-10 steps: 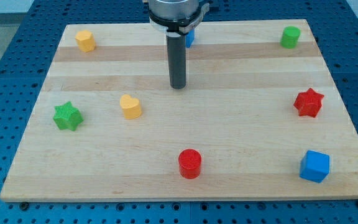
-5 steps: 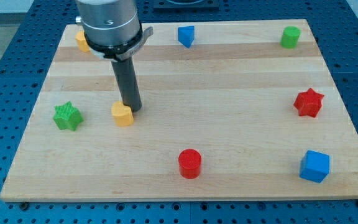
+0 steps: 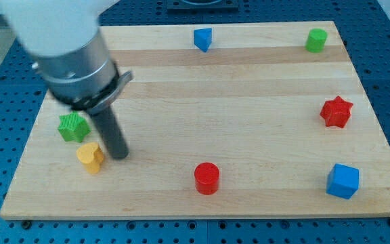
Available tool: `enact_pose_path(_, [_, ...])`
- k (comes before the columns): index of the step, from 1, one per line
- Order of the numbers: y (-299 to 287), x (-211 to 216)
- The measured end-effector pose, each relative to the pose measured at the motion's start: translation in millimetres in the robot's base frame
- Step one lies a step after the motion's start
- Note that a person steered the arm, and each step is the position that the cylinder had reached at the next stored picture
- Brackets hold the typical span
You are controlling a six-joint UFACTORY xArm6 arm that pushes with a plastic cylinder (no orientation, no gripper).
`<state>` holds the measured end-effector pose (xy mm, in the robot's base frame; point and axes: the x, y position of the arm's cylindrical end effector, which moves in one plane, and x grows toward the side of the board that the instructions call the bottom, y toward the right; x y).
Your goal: Move the yellow heart to the bottom left corner of the board
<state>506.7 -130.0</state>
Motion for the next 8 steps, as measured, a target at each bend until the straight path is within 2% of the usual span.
enact_pose_path(1, [1,-14])
enact_pose_path(2, [-2,-14])
enact_pose_path(3, [-28,-14])
enact_pose_path(5, [-31,-13])
enact_pose_path(8, [-56,39])
